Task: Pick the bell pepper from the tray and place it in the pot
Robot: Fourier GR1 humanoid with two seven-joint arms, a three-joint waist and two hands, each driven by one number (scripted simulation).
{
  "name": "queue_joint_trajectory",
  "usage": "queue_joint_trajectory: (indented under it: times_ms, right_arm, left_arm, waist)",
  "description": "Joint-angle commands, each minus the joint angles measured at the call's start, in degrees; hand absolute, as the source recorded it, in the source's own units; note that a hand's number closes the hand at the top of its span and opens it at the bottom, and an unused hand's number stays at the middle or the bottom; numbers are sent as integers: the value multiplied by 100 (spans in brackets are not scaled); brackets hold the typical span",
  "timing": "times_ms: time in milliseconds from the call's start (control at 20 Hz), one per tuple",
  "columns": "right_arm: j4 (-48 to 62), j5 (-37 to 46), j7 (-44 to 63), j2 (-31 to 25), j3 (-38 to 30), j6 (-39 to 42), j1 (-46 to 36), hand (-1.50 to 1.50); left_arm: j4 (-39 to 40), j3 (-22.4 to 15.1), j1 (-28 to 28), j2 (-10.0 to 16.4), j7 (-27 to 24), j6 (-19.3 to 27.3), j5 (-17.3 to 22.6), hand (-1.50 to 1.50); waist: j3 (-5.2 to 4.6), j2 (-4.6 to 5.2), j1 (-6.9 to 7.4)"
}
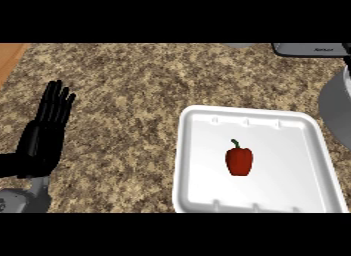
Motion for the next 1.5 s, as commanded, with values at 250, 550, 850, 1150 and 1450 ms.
queue_joint_trajectory:
  times_ms: [250, 550, 850, 1150, 1450]
  right_arm:
    - [1125, -356, -1756, 211, 101, 1730, -366, 150]
    - [1714, 1123, -3457, 448, 430, 696, 121, -150]
    - [393, 1095, -3254, 104, 495, 1346, 586, -150]
    - [-100, 1307, -1550, -768, 1098, 2560, 71, -150]
    - [-679, 1933, 34, -1053, 2073, 3385, -518, -150]
  left_arm:
    - [15, 609, -567, 773, 1262, 483, -297, 0]
    - [210, 311, -623, 408, 1650, 524, -399, 0]
    - [-271, 324, -381, 369, 1911, 634, -718, 0]
    - [173, 522, -689, 391, 1871, 457, -623, 0]
    - [34, 367, -655, 170, 1867, 574, -723, 0]
  waist:
    - [-39, 138, 14]
    - [-57, 90, -138]
    - [-67, 43, -200]
    - [-80, 47, -186]
    - [-86, 42, -114]
